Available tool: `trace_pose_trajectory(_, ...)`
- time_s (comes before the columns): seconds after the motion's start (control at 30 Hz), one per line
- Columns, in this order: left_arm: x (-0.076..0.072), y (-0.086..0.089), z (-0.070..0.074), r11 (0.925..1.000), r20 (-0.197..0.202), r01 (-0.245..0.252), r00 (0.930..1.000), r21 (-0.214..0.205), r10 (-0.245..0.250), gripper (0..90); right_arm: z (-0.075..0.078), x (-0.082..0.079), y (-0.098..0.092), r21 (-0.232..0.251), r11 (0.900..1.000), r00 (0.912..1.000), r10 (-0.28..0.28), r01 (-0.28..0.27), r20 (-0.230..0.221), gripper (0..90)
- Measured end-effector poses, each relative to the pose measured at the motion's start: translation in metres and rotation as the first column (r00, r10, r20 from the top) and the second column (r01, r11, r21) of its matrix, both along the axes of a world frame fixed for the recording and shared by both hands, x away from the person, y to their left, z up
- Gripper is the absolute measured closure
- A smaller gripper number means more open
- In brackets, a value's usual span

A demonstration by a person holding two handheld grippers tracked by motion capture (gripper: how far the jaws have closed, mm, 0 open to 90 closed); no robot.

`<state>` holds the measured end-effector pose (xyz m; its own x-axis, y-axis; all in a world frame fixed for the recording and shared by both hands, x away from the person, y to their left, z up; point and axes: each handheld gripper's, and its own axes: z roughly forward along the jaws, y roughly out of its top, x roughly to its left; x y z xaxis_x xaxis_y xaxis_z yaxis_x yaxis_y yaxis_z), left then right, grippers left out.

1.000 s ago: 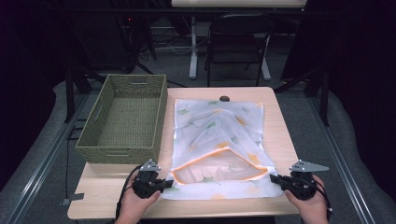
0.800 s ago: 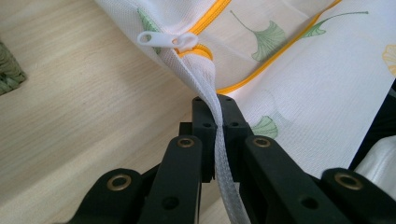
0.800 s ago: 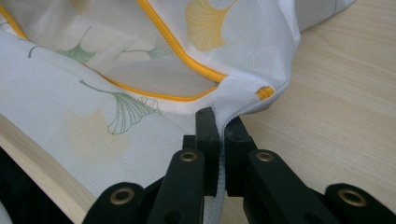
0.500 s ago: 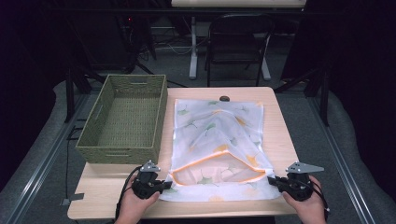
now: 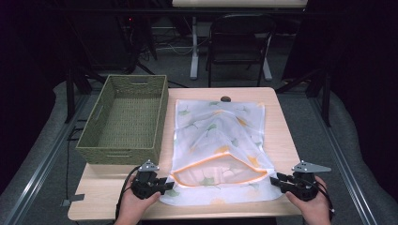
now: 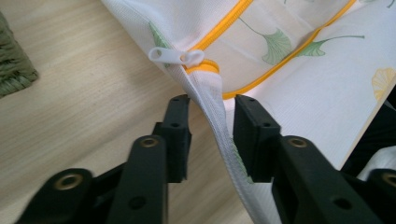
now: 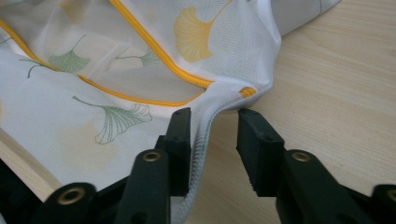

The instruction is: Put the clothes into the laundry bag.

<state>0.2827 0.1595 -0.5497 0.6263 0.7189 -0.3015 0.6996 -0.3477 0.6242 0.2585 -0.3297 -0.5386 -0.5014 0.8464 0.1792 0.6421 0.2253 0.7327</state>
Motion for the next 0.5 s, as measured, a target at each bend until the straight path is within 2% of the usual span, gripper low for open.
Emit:
trace_pose_trajectory(0.1,0.000,0.002,0.003,1.0000,0.023,-0.008,0.9997,-0.005,0.008,57.8,0.002,-0.001,-0.002,0.002,1.0000,0.9996,0.008,-0.008,0.026,56.9)
trace_pose_trajectory(0.17,-0.001,0.003,0.006,0.9998,0.047,-0.020,0.9987,-0.005,0.021,55.7,0.006,-0.001,-0.003,0.007,1.0000,0.9990,0.004,-0.004,0.044,53.0)
trace_pose_trajectory(0.23,-0.001,0.005,0.009,0.9999,0.053,-0.017,0.9984,-0.002,0.017,55.1,0.009,-0.003,-0.005,0.011,0.9999,0.9987,0.001,-0.001,0.050,50.9)
trace_pose_trajectory(0.33,-0.002,0.006,0.014,0.9994,0.080,-0.034,0.9962,-0.005,0.034,54.6,0.015,-0.005,-0.007,0.011,0.9999,0.9981,-0.007,0.007,0.062,51.3)
trace_pose_trajectory(0.47,-0.001,0.004,0.020,0.9996,0.106,-0.027,0.9940,0.007,0.026,57.0,0.022,-0.005,-0.004,0.008,1.0000,0.9972,0.000,-0.001,0.075,53.2)
trace_pose_trajectory(0.5,0.001,0.002,0.022,0.9997,0.102,-0.023,0.9946,0.012,0.022,57.3,0.024,-0.005,-0.002,0.003,1.0000,0.9970,0.006,-0.006,0.077,53.7)
